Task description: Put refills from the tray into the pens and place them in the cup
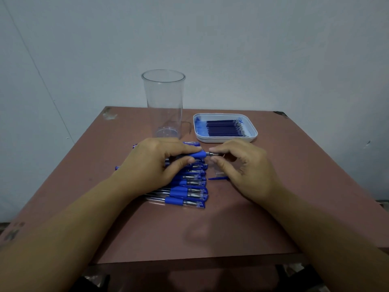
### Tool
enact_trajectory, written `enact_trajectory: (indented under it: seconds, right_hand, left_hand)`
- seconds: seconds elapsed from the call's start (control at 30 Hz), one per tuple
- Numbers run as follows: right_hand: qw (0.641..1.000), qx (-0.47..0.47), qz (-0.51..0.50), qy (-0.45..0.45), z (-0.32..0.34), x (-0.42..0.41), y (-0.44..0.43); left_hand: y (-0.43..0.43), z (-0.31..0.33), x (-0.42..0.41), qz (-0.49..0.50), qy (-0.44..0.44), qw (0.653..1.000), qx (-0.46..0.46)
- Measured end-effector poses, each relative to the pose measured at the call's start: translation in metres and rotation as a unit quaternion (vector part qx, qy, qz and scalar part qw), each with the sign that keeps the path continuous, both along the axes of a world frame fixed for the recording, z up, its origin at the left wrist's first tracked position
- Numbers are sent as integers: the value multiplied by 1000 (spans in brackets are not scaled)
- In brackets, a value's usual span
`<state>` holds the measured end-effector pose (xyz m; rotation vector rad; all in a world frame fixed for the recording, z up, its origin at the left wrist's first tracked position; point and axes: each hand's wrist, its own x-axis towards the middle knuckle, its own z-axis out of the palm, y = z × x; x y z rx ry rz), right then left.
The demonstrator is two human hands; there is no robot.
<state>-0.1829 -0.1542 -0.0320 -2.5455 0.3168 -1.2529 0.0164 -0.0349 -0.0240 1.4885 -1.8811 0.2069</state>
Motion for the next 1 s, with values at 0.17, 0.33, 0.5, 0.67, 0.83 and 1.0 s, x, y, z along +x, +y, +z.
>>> enact_trajectory:
  seconds: [0.17, 0.33, 0.5, 0.67, 0.83, 1.0]
  right_hand:
    - [998, 55, 17, -5, -1, -1, 3]
    - [1000, 17, 6, 7, -1, 0, 2]
    - [998, 58, 8, -6, -1, 0, 3]
    - [999, 42, 5, 9, -4, 2, -1]
    - [995, 101, 12, 12, -2, 1, 0]
    - [992, 118, 26, 24, -5, 3, 0]
  left_hand:
    - [0, 1, -1, 3, 11, 1000, -5]
    - [0, 0, -1, 10, 13, 1000, -3]
    - [0, -1, 1, 13, 20, 1000, -2]
    - [-1, -2, 1, 19, 13, 1000, 1]
    - [-2, -3, 2, 19, 29, 999, -1]
    - [-3, -4, 3, 29, 21, 999, 9]
